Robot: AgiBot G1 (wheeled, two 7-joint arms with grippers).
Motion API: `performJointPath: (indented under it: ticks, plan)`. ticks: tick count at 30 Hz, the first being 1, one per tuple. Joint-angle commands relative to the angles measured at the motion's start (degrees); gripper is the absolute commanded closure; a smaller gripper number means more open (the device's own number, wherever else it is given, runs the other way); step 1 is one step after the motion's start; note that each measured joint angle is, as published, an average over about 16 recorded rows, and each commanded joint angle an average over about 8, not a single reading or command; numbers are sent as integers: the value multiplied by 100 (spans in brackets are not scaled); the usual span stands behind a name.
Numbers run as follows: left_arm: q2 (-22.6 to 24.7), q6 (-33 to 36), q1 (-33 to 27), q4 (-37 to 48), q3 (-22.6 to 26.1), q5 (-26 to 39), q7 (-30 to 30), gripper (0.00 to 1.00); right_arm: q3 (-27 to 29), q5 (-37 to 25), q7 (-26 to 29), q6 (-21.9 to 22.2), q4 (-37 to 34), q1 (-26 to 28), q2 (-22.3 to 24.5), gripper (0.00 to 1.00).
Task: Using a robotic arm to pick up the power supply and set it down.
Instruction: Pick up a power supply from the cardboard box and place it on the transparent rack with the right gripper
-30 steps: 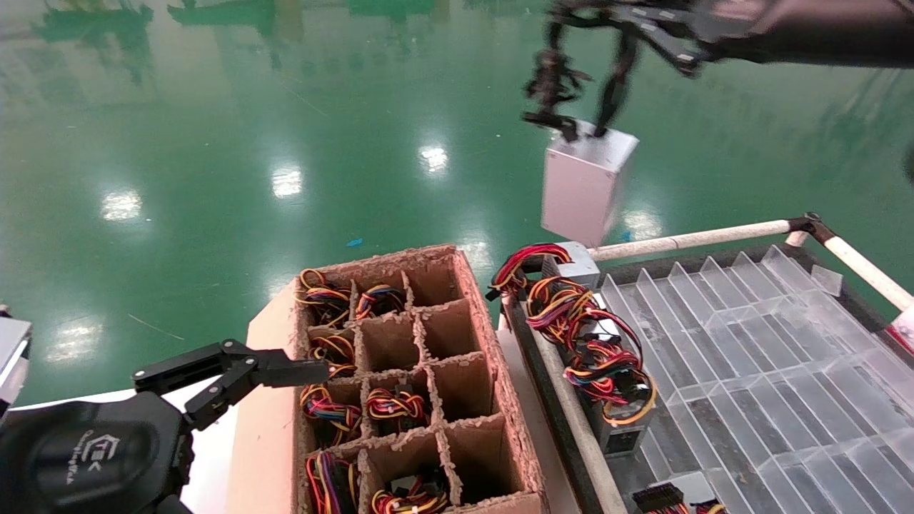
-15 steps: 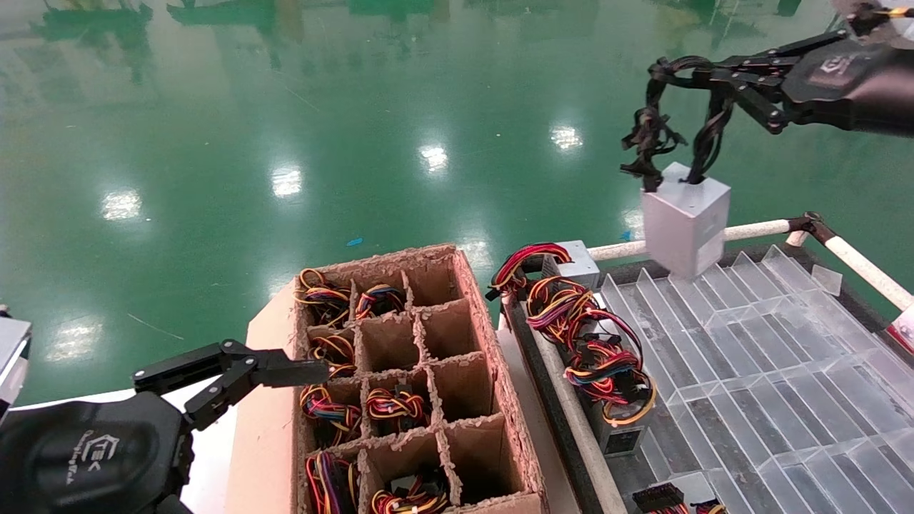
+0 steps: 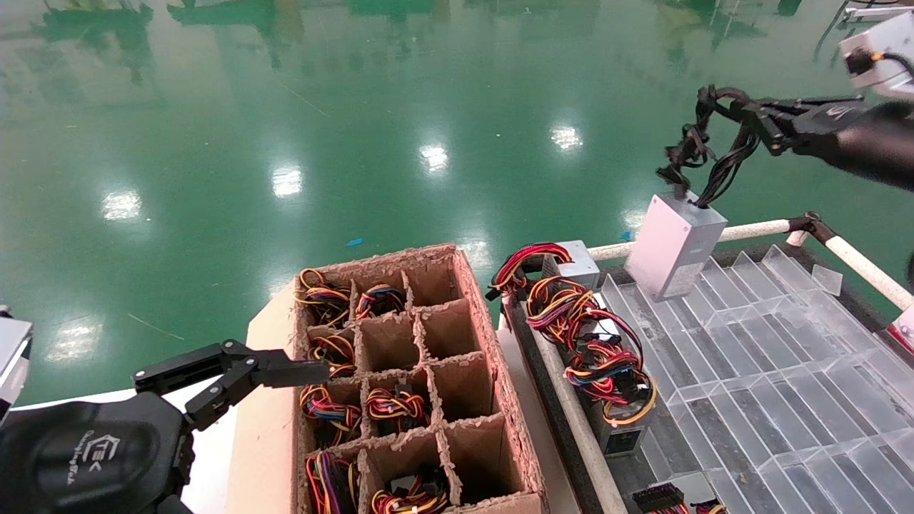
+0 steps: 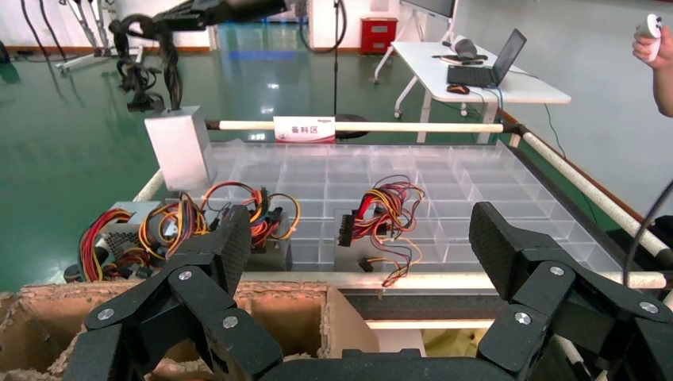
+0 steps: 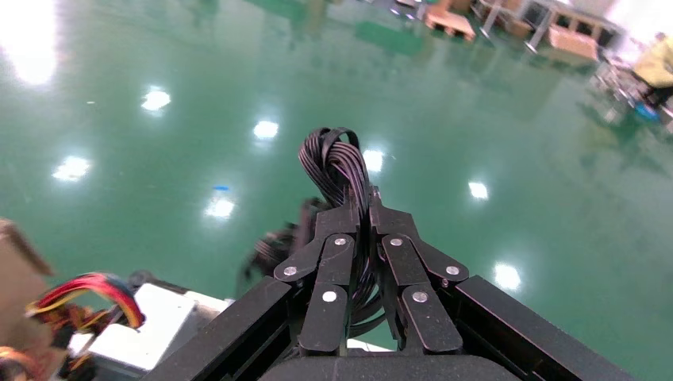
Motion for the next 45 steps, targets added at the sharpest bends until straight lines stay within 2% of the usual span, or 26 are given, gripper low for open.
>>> performJointPath:
  ticks: [1, 10, 17, 34, 45]
  plan:
    - [0, 0, 0, 0, 0, 0, 0, 0, 47, 68, 42, 260, -66, -94, -99, 100]
    - [-1, -1, 0, 0, 2, -1, 1, 0, 167, 242, 182, 845, -35, -358, -300, 100]
    - [-1, -1, -1, 0, 3, -2, 1, 0, 234, 338, 247, 1119, 46, -561, -463, 100]
    - [-2, -2, -1, 0, 6, -4, 3, 0, 301, 425, 678, 1006, 143, -792, -803, 100]
    - [-3, -3, -2, 0, 8, -5, 4, 0, 268, 377, 918, 1145, 154, -790, -1090, 100]
